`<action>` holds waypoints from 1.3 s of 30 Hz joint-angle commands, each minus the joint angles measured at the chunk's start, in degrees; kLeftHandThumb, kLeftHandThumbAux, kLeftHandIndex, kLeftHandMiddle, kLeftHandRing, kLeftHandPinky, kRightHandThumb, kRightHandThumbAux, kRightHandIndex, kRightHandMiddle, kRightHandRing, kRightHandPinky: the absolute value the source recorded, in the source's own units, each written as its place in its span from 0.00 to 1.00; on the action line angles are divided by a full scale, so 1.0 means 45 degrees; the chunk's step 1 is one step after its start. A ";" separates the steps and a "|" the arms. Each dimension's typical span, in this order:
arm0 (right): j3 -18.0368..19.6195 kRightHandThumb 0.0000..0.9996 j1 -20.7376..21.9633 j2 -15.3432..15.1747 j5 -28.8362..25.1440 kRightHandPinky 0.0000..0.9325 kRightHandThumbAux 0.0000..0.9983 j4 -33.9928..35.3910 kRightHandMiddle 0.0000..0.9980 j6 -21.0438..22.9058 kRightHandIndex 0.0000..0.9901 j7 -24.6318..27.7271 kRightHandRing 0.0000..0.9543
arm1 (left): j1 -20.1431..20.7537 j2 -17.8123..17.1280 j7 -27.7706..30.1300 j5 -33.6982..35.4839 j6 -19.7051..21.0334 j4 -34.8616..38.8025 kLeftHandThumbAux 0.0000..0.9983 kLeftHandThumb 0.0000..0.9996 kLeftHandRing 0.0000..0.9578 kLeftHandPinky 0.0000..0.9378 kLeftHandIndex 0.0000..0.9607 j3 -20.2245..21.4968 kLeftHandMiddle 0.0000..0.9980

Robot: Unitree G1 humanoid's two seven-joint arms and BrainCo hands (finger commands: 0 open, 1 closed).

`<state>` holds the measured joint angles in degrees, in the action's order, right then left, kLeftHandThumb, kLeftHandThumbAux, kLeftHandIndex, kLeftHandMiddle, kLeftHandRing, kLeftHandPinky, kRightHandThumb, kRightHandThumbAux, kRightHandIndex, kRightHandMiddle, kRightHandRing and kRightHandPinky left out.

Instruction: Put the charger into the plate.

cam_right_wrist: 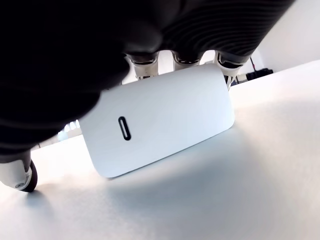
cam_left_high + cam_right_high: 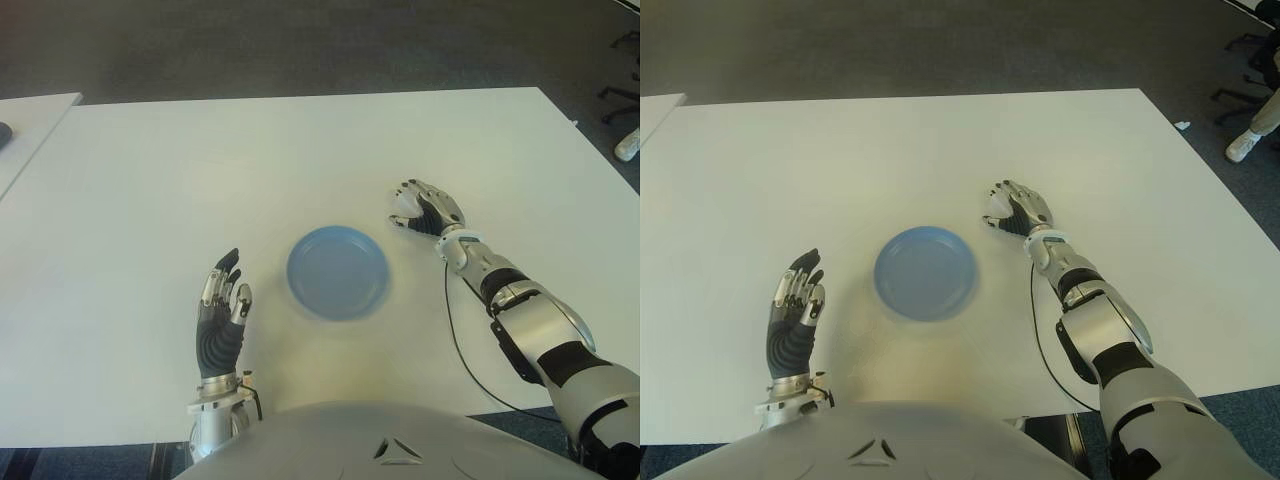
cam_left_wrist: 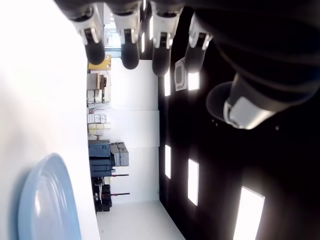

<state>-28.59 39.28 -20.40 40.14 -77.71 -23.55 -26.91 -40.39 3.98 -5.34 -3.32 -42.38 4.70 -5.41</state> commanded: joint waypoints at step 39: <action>0.0073 0.74 -0.0852 0.0365 0.0053 0.92 0.71 -0.0308 0.86 -0.0366 0.45 -0.2954 0.88 | -0.0196 -0.0183 0.0085 -0.0020 -0.1636 -0.0871 0.57 0.25 0.10 0.12 0.14 0.0442 0.13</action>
<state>-28.29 37.93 -19.82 40.41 -78.30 -25.28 -42.10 -41.15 3.00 -5.31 -3.55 -49.64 1.72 -3.33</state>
